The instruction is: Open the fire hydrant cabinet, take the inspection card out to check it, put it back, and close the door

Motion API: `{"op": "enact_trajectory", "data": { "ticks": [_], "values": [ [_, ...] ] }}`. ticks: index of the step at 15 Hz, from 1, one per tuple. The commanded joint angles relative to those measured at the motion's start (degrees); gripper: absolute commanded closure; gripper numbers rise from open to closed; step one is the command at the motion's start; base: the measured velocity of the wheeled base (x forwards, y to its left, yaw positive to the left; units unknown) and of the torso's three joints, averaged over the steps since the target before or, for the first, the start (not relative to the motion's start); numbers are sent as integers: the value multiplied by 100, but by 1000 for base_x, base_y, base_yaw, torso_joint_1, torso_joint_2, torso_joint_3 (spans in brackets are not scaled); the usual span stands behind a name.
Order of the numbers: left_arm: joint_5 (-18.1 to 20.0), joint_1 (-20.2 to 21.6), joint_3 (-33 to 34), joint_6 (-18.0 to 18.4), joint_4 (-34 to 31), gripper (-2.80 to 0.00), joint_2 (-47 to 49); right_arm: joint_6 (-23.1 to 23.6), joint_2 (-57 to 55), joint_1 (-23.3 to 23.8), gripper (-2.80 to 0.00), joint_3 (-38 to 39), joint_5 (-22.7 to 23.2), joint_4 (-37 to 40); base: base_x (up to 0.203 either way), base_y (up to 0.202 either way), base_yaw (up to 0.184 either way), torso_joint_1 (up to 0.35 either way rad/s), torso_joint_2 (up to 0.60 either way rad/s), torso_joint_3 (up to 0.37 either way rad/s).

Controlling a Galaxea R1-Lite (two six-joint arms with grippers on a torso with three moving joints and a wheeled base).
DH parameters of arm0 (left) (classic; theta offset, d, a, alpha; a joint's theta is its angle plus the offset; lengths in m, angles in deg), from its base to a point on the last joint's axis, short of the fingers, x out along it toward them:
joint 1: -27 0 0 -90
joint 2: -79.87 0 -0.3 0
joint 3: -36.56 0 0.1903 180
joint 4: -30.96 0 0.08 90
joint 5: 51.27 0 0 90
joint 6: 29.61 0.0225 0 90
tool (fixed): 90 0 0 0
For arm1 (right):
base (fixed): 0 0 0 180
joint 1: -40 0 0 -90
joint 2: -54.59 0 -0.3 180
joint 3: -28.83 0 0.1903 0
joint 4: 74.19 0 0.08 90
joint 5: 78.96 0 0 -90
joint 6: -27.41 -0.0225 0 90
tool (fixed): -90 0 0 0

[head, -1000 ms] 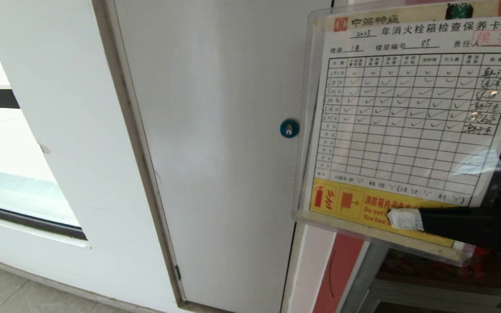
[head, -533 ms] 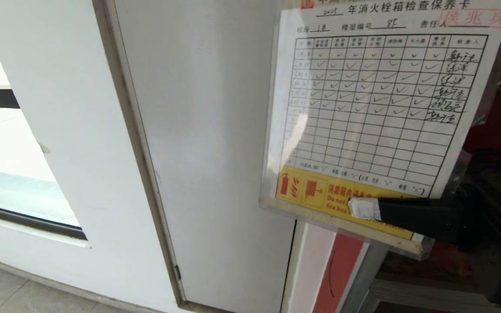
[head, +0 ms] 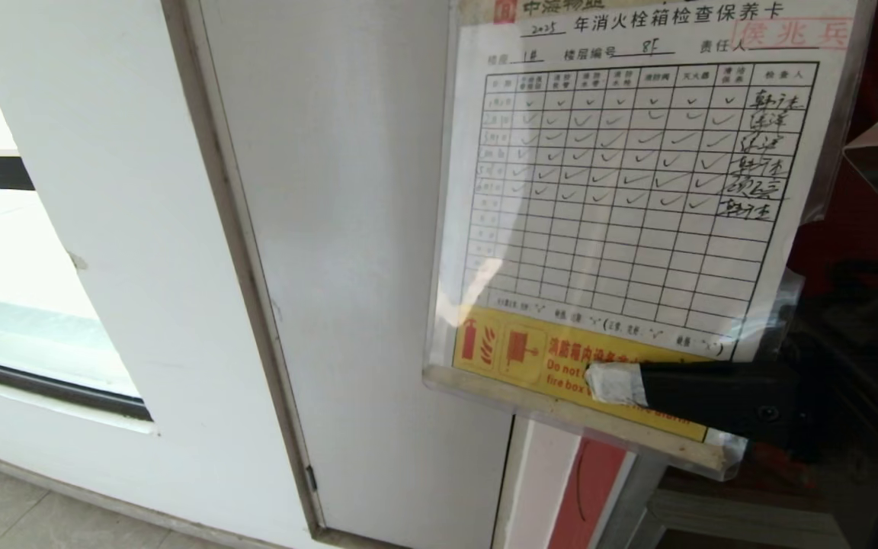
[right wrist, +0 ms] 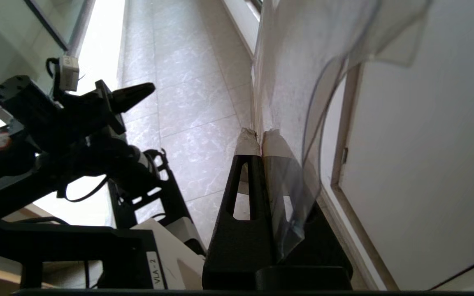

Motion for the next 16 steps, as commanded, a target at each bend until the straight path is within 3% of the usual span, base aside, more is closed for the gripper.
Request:
{"op": "enact_trajectory", "data": {
  "ticks": [1, 6, 16],
  "values": [
    [2, 2, 42, 2, 3, 0, 7, -35, -100, -87, 0, -37, 2, 1, 0, 0, 0, 0, 0, 0],
    [2, 2, 44, 2, 3, 0, 7, -221, -214, -455, 0, 61, 57, 147, 0, 0, 0, 0, 0, 0],
    [2, 2, 44, 2, 3, 0, 7, -229, -372, -509, 0, 60, 999, 182, 0, 0, 0, 0, 0, 0]
  ]
}}
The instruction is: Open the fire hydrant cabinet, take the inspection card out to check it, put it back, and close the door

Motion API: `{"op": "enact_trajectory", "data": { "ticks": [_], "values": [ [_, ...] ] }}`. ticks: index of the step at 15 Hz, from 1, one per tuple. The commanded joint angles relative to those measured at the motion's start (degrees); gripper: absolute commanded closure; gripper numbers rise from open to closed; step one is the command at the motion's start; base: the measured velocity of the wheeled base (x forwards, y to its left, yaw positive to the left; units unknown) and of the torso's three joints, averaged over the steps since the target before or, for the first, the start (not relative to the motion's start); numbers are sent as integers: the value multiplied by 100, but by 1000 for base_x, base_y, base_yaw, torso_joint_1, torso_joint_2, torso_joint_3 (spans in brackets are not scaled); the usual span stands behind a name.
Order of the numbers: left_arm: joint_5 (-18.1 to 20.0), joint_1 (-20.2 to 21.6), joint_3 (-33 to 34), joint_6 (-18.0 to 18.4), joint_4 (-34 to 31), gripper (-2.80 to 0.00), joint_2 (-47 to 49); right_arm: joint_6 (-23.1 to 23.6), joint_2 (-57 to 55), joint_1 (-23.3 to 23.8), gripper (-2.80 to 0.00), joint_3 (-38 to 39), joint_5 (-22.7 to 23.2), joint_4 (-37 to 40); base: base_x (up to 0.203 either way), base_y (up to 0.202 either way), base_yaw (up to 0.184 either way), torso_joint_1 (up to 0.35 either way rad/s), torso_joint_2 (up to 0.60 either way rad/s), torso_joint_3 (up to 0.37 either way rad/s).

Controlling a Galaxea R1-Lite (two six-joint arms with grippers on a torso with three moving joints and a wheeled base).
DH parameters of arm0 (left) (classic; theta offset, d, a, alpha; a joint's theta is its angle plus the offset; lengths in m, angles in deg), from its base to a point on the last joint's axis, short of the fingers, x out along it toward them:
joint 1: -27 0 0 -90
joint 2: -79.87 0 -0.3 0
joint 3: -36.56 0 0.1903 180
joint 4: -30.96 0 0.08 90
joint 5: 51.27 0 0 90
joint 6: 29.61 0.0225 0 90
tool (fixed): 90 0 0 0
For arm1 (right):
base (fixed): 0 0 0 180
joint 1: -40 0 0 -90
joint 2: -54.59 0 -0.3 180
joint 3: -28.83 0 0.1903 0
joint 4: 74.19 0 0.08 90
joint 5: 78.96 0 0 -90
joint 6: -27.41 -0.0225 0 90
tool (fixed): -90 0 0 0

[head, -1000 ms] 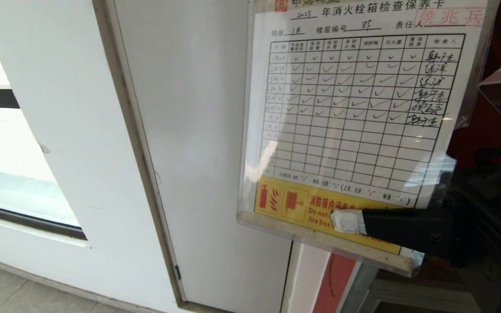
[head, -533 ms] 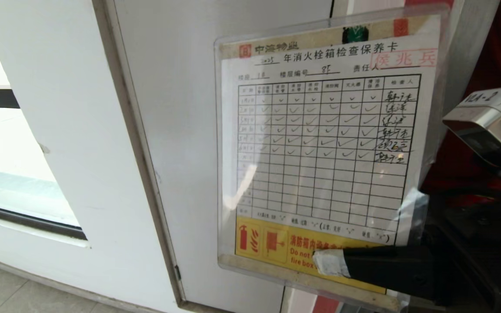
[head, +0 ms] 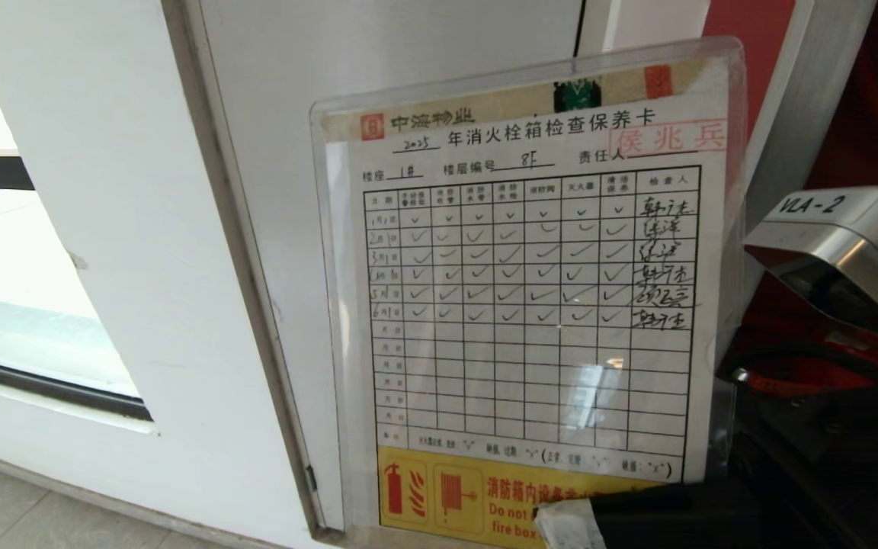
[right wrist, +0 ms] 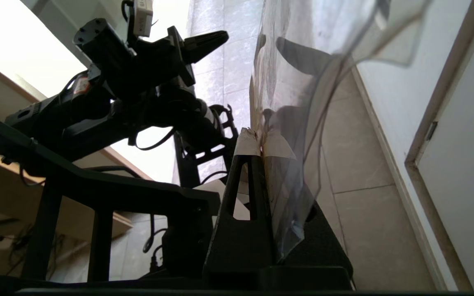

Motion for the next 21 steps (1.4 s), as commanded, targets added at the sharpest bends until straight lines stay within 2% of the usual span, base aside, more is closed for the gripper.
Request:
{"op": "enact_trajectory", "data": {
  "ticks": [1, 8, 16, 17, 20, 21],
  "values": [
    [-1, 2, 44, 1, 3, 0, 7, -4, -53, -3, 0, 5, 75, -7, 0, 0, 0, 0, 0, 0],
    [-1, 2, 35, 1, 3, 0, 7, -13, -76, 14, 0, -27, 250, -16, 0, 0, 0, 0, 0, 0],
    [-1, 2, 44, -7, 3, 0, 7, 121, -179, 217, 0, -98, 748, -51, 0, 0, 0, 0, 0, 0],
    [-1, 2, 44, 1, 3, 0, 7, 126, -180, 361, 0, -100, 888, -83, 0, 0, 0, 0, 0, 0],
    [-1, 2, 44, -7, 3, 0, 7, 135, -144, 904, 0, -162, 1710, -204, 0, 0, 0, 0, 0, 0],
    [-1, 2, 44, 1, 3, 0, 7, 137, -131, 973, 0, -160, 1752, -201, 0, 0, 0, 0, 0, 0]
  ]
}}
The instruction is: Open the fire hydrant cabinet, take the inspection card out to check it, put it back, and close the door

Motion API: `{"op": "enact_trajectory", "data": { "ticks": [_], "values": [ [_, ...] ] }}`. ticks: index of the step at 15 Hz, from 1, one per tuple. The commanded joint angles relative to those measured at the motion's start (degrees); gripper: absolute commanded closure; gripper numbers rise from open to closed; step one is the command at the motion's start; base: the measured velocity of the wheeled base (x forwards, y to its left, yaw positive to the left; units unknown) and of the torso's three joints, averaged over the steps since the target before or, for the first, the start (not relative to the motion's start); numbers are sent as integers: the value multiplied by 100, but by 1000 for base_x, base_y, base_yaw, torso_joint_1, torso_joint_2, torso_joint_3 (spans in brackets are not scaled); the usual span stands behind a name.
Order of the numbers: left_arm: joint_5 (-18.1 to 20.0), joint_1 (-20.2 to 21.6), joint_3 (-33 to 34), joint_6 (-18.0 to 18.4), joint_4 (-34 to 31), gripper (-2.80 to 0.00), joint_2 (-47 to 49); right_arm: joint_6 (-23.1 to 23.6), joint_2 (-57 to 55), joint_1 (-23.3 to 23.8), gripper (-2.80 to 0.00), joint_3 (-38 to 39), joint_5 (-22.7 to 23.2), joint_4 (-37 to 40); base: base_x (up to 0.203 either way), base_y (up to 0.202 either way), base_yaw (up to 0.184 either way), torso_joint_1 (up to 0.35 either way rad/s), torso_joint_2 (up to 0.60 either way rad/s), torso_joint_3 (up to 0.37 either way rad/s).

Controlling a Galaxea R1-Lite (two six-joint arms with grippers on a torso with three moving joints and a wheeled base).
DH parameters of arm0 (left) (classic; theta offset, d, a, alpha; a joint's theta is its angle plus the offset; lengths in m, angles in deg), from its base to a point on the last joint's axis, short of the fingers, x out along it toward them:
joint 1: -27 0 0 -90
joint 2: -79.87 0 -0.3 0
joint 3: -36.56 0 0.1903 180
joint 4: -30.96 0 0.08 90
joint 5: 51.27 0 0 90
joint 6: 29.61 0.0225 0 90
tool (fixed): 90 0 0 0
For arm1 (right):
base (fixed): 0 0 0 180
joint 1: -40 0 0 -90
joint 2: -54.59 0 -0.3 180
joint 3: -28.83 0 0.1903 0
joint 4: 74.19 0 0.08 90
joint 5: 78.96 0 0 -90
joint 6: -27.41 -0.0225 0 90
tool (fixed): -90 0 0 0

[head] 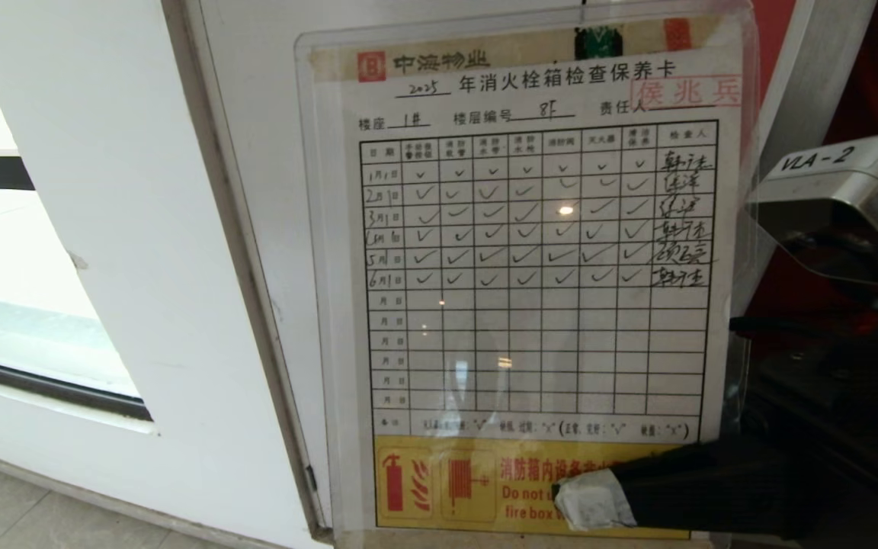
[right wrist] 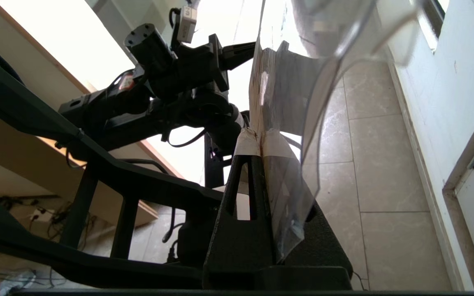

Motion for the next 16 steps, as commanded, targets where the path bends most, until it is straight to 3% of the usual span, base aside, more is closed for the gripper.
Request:
{"op": "enact_trajectory", "data": {
  "ticks": [1, 8, 16],
  "values": [
    [1, 2, 44, 0, 3, 0, 7, -5, 66, 193, 0, 15, 92, 6, 0, 0, 0, 0, 0, 0],
    [1, 2, 44, 0, 3, 0, 7, -21, 463, 427, 0, 103, 211, 57, 0, 0, 0, 0, 0, 0],
    [1, 2, 44, 0, 3, 0, 7, -62, 1370, 1507, 0, 112, 171, 1114, 0, 0, 0, 0, 0, 0]
  ]
}}
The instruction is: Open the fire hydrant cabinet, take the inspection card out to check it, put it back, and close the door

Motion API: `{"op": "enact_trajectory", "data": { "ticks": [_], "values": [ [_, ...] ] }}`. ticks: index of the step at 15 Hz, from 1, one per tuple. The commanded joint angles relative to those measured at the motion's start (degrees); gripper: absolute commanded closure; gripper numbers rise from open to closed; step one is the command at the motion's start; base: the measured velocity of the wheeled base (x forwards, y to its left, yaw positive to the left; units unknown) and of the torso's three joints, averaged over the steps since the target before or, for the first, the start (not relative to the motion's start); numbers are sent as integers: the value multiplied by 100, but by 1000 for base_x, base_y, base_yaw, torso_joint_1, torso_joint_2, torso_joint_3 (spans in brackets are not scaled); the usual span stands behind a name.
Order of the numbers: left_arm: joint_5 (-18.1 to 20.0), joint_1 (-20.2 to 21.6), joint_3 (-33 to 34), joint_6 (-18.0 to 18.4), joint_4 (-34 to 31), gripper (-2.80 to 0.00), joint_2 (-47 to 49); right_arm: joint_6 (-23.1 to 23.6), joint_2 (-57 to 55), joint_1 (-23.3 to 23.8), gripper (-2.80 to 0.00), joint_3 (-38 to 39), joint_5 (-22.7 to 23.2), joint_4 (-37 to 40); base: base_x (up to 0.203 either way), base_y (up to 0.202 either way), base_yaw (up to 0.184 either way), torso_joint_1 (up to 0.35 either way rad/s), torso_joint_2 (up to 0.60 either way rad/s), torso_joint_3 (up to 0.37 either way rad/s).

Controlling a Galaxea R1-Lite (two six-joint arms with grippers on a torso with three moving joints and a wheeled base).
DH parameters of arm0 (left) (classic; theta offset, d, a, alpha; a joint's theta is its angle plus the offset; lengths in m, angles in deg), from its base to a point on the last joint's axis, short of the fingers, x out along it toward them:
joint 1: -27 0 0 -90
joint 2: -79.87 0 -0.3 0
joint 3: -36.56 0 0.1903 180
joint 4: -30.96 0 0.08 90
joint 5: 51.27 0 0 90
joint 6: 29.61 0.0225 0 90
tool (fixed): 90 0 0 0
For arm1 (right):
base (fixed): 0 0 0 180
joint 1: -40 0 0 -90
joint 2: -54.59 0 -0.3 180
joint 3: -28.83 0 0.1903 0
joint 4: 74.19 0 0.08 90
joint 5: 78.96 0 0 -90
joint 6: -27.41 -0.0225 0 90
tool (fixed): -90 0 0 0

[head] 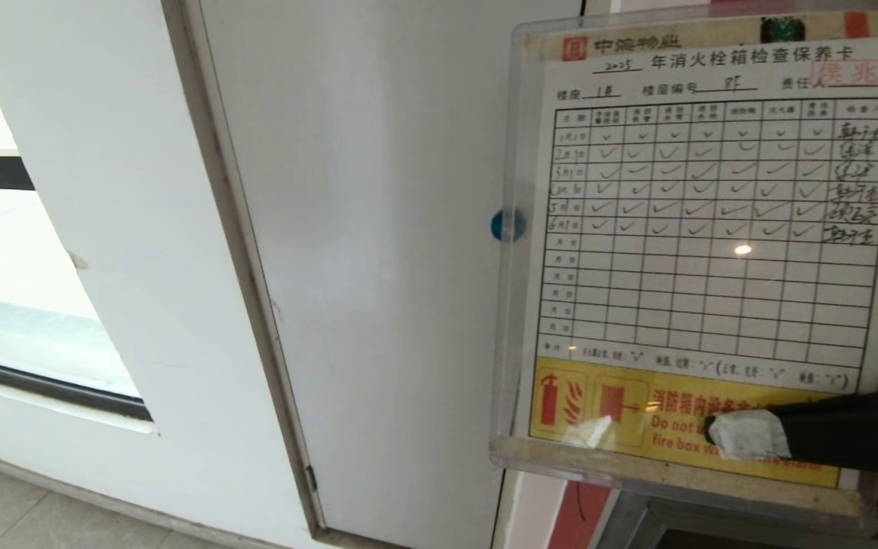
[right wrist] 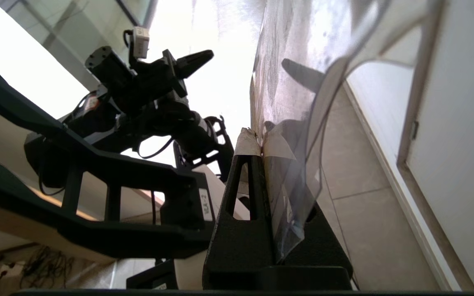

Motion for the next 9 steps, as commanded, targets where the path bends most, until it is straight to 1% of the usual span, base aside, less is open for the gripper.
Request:
{"op": "enact_trajectory", "data": {
  "ticks": [1, 3, 4, 5, 7, 9],
  "values": [
    [-1, 2, 44, 2, 5, 0, 7, -4, 566, 294, 0, 9, -7, 350, 0, 0, 0, 0, 0, 0],
    [-1, 2, 44, 2, 5, 0, 7, 50, 979, 739, 0, -29, -149, 998, 0, 0, 0, 0, 0, 0],
    [-1, 2, 44, 2, 5, 0, 7, 160, 1180, 909, 0, -38, -290, 1286, 0, 0, 0, 0, 0, 0],
    [-1, 2, 39, 2, 5, 0, 7, 273, 1373, 1027, 0, -75, -559, 1595, 0, 0, 0, 0, 0, 0],
    [-1, 2, 44, -7, 5, 0, 7, 330, 1626, 1083, 0, -309, -1407, 2196, 0, 0, 0, 0, 0, 0],
    [-1, 2, 44, 2, 5, 0, 7, 436, 1862, 1089, 0, -370, -2241, 2637, 0, 0, 0, 0, 0, 0]
  ]
}}
